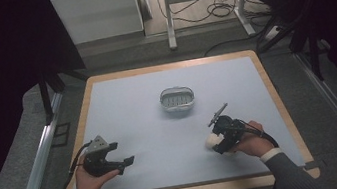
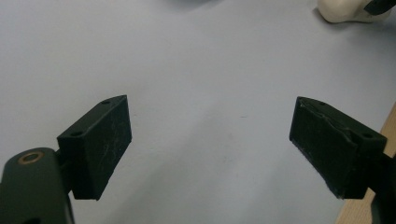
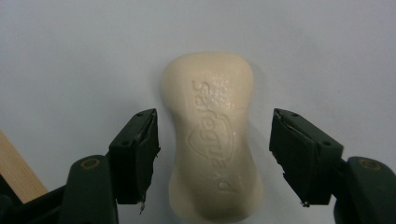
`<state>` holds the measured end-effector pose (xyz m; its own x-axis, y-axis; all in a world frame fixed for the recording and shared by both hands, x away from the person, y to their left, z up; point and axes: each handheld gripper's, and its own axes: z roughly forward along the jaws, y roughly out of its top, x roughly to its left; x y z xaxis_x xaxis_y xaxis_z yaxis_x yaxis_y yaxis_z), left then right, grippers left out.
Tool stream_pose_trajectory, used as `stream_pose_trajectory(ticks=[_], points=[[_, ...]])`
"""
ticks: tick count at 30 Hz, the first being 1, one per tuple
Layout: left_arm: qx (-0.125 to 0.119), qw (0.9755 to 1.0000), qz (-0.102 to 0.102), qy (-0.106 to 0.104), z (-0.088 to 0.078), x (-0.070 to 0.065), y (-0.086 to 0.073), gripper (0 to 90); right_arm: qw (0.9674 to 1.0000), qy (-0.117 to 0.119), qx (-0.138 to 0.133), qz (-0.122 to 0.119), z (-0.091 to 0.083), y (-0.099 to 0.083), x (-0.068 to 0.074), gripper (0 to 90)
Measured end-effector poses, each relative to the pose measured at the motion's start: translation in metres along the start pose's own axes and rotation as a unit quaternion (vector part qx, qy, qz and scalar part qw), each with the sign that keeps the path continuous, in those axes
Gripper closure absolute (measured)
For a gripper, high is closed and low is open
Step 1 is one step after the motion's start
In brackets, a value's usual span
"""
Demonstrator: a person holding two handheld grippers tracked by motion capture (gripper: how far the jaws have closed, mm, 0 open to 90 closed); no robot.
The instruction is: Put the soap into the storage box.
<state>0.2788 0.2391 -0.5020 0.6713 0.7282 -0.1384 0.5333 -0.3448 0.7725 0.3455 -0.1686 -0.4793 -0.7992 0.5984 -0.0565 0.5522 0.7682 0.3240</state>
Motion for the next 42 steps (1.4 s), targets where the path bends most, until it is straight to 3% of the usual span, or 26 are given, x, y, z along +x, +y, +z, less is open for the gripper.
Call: stream_pose_trajectory(ticks=[8,12,16,20,32,42], points=[[-0.004,1.0000,-0.001,0.000,-0.002,0.000,0.000,13.5,0.9995,0.001,0.029,-0.011,0.010,0.000,0.002,39.8],[-0.003,1.0000,0.000,0.000,-0.001,0.000,0.000,13.5,0.9993,-0.008,0.031,-0.022,0.014,0.000,0.002,47.4],[-0.001,1.0000,0.000,0.001,0.000,0.000,0.000,13.5,0.9990,-0.001,0.038,-0.022,0.013,0.001,0.000,48.9],[-0.003,1.0000,0.000,0.002,-0.001,0.000,0.000,13.5,0.9988,-0.008,0.041,-0.025,0.012,0.001,-0.001,49.3],[0.002,1.0000,0.002,0.000,0.001,0.000,0.000,13.5,0.9998,-0.011,0.008,-0.017,-0.009,0.003,-0.008,49.4],[0.002,1.0000,0.000,0.000,0.001,0.001,0.000,13.5,0.9999,-0.004,-0.006,-0.009,-0.015,0.009,-0.017,49.4]])
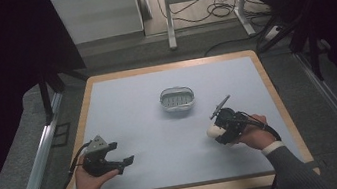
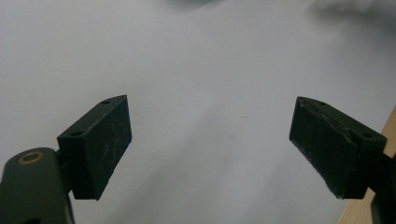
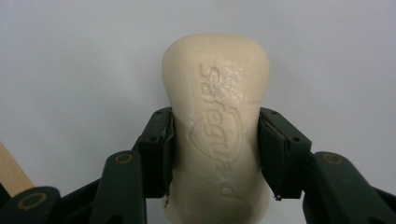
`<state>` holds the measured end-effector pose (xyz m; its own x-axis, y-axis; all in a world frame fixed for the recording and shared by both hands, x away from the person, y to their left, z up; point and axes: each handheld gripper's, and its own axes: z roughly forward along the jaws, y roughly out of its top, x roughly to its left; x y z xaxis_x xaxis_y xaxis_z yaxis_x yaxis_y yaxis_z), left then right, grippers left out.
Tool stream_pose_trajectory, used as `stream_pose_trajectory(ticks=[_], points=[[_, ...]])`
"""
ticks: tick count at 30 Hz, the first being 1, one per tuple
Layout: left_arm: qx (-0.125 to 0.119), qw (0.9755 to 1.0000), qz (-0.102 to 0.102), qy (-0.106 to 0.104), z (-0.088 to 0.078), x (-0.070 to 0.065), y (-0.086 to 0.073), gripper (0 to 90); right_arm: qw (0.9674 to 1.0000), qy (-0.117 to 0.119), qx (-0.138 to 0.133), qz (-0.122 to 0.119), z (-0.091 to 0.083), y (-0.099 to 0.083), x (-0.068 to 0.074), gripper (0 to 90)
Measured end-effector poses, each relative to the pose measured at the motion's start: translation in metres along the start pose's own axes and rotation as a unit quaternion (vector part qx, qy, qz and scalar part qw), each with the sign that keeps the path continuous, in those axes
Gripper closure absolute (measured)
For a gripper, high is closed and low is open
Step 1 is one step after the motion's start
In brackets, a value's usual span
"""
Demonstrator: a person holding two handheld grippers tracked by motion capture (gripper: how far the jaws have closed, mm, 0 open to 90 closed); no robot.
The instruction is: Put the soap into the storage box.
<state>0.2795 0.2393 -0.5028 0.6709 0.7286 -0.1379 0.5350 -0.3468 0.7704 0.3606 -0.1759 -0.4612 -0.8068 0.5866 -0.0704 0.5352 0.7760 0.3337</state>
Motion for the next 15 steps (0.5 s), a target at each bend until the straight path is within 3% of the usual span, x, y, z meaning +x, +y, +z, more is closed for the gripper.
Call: stream_pose_trajectory(ticks=[15], points=[[-0.002,1.0000,-0.001,0.001,-0.001,0.001,0.000,13.4,0.9997,0.004,-0.021,-0.014,-0.008,0.025,-0.005,49.4]])
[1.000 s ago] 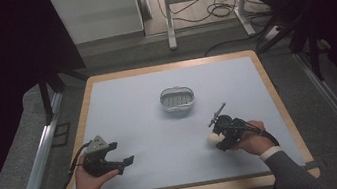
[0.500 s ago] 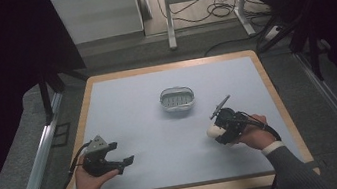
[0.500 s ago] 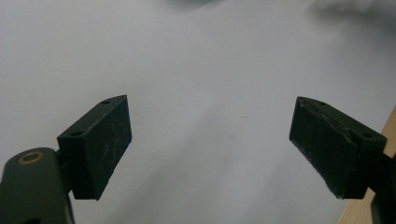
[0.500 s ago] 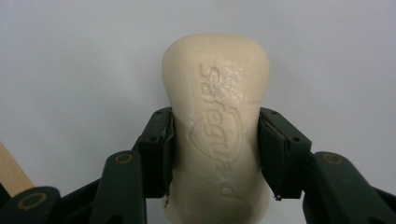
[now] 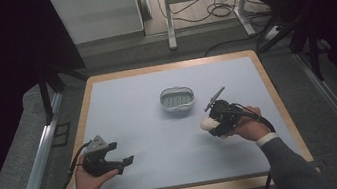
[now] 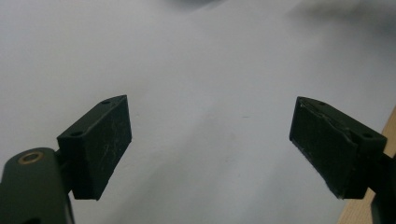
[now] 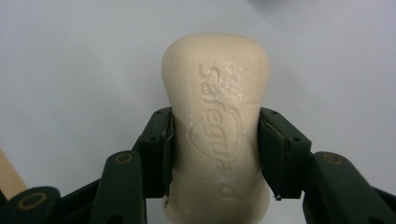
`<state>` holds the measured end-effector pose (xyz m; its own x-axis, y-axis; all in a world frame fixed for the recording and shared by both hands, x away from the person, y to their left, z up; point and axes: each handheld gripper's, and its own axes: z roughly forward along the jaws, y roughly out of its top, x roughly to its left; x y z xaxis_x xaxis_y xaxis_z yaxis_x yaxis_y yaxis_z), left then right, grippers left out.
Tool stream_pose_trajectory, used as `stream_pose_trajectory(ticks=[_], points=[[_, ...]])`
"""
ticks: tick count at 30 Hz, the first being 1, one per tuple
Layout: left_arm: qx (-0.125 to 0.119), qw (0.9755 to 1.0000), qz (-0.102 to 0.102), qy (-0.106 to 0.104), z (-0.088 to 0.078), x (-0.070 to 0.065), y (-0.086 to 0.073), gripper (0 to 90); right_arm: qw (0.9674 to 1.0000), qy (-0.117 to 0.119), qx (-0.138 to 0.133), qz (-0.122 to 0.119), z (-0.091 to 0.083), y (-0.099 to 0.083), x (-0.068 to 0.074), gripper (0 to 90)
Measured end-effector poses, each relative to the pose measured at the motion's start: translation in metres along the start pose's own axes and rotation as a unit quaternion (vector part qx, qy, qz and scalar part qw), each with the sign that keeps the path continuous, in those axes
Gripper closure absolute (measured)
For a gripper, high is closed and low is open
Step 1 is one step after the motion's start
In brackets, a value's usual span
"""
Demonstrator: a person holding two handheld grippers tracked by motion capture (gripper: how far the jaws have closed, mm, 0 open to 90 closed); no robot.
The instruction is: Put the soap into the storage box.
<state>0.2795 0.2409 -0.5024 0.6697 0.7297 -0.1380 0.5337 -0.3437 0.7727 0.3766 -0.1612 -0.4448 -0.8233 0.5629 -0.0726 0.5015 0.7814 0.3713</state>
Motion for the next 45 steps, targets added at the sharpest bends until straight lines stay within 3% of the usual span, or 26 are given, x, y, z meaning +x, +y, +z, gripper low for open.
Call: stream_pose_trajectory(ticks=[22,31,35,45], points=[[0.000,1.0000,0.002,-0.004,0.000,-0.002,0.001,13.4,0.9996,0.002,-0.023,-0.019,-0.018,0.041,-0.012,49.4],[0.002,1.0000,0.004,-0.005,0.001,-0.002,0.001,13.4,0.9995,-0.003,-0.026,-0.017,-0.017,0.047,-0.017,49.4],[-0.008,0.9995,0.001,-0.031,0.001,-0.002,0.001,13.2,0.9995,-0.001,-0.025,-0.017,-0.015,0.050,-0.020,49.4],[-0.001,0.9997,0.001,-0.023,0.002,0.001,-0.001,13.2,0.9997,0.004,-0.020,-0.015,-0.007,0.060,-0.029,49.4]])
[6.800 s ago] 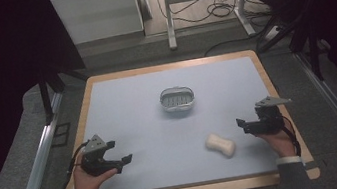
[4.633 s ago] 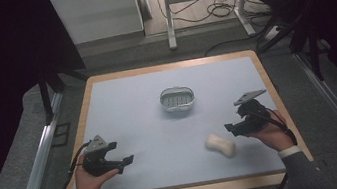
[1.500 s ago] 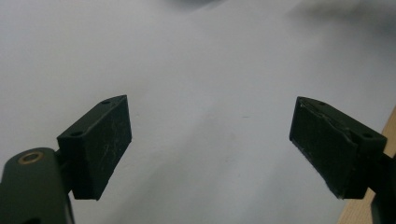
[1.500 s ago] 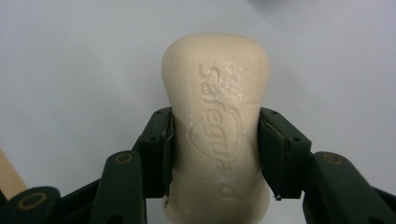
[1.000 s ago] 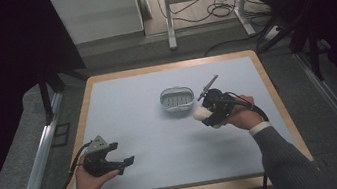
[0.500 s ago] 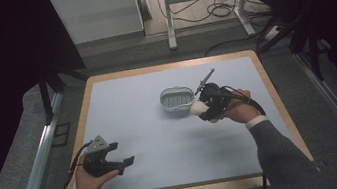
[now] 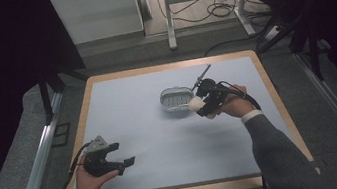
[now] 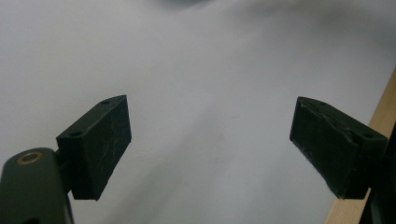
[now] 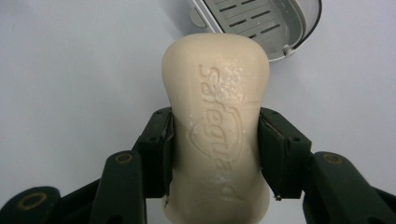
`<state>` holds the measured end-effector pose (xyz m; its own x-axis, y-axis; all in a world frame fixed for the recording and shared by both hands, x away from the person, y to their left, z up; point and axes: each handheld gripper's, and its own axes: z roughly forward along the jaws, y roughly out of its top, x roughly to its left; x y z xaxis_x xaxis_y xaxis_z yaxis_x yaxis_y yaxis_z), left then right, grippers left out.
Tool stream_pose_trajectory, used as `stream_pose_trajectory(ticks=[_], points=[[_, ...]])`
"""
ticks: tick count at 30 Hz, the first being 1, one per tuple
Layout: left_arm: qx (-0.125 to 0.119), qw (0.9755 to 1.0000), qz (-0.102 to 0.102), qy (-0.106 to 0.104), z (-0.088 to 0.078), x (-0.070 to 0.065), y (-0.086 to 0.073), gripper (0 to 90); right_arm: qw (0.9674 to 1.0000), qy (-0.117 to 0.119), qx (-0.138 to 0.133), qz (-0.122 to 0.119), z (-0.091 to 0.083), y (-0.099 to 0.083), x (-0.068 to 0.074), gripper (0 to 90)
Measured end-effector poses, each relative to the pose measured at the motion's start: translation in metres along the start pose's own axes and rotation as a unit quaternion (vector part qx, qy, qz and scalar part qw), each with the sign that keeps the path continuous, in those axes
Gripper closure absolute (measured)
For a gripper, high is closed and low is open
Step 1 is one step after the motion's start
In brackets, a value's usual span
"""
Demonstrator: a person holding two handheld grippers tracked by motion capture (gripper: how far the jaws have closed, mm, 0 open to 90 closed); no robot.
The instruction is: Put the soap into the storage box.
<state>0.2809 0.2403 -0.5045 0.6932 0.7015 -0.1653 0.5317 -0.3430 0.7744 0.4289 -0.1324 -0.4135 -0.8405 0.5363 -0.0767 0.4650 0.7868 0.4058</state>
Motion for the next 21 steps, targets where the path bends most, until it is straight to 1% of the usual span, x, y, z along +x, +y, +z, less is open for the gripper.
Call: stream_pose_trajectory(ticks=[3,4,5,12,15,17,19,21], points=[[-0.003,1.0000,-0.003,0.000,-0.001,0.000,0.000,13.2,1.0000,0.000,-0.002,0.001,0.003,0.003,-0.003,49.4],[-0.003,1.0000,-0.002,-0.001,-0.001,0.000,0.000,13.2,1.0000,-0.003,-0.003,0.000,0.004,0.004,-0.005,49.4],[-0.003,1.0000,-0.002,-0.001,-0.001,0.000,0.000,13.2,1.0000,-0.002,0.000,0.003,0.005,0.005,-0.006,49.4],[-0.001,1.0000,-0.002,0.000,-0.001,0.000,0.000,13.2,1.0000,-0.003,0.001,0.000,0.011,0.014,-0.013,49.4],[0.000,1.0000,-0.002,0.003,-0.002,0.001,0.000,13.2,1.0000,0.002,-0.002,-0.002,0.013,0.018,-0.015,49.3],[-0.001,1.0000,-0.004,0.001,-0.002,0.002,0.000,13.2,1.0000,0.004,-0.001,-0.006,0.015,0.020,-0.017,49.4],[-0.004,1.0000,-0.007,-0.005,-0.003,0.001,0.000,13.2,1.0000,-0.004,0.000,-0.006,0.017,0.022,-0.018,49.4],[-0.001,1.0000,-0.005,0.001,-0.002,0.001,0.000,13.2,1.0000,-0.002,-0.001,-0.004,0.019,0.024,-0.021,49.3]])
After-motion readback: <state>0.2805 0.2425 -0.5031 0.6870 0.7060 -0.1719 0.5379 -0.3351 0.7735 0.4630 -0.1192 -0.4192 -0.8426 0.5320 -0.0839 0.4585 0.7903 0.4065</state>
